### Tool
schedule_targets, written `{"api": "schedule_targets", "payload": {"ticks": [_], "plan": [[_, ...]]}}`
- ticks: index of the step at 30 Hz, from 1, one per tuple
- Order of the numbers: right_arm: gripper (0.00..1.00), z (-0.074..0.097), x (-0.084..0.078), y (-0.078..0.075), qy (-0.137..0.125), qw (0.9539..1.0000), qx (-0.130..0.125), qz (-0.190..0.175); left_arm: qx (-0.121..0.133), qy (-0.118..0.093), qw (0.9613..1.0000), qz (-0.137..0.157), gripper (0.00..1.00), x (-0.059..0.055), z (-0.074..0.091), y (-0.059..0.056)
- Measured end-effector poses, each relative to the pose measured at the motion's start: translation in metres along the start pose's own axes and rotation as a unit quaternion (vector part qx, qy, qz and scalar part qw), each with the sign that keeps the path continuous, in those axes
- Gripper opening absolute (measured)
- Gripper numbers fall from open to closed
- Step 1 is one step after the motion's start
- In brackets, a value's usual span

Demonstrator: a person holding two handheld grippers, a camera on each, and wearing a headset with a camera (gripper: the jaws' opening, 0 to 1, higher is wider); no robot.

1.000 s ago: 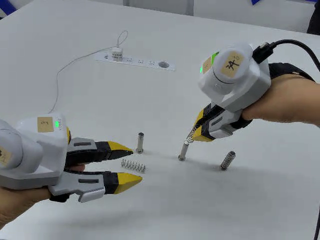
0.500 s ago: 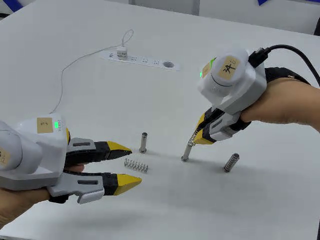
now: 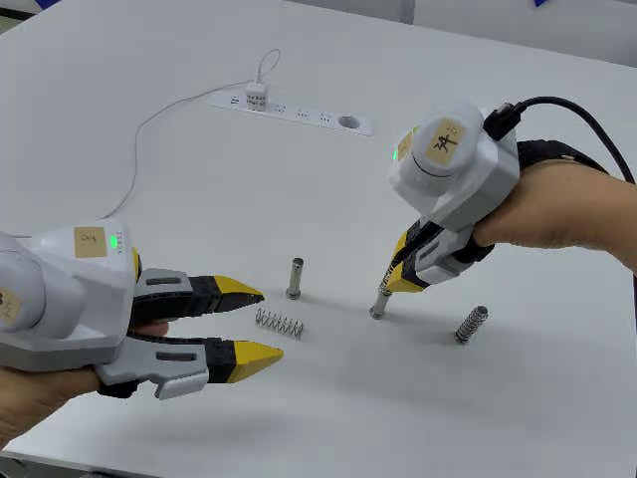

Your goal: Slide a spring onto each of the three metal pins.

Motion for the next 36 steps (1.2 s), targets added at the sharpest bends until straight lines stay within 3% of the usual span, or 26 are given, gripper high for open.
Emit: {"api": "schedule_targets", "payload": {"ticks": [18, 36], "plan": [[0.12, -0.028, -0.004, -0.005, 0.012, 0.9997, 0.02, -0.004, 0.018, 0.003, 0.9998, 0.01, 0.36, -0.001, 0.007, 0.003], [0.13, -0.035, -0.006, -0.002, 0.014, 0.9996, 0.023, -0.002, 0.026, 0.008, 0.9995, 0.013, 0.36, -0.003, 0.008, 0.008]]}}
Point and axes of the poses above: the centre of the closed fingertips' face, and the gripper's own axes: z roughly backward along the fingers, y roughly to its left, x roughly out of its top, the point moved 5 cm from there along z, roughly backward along the fingers, and after that the axes turned 12 degrees about y, right-handed, at the moved point
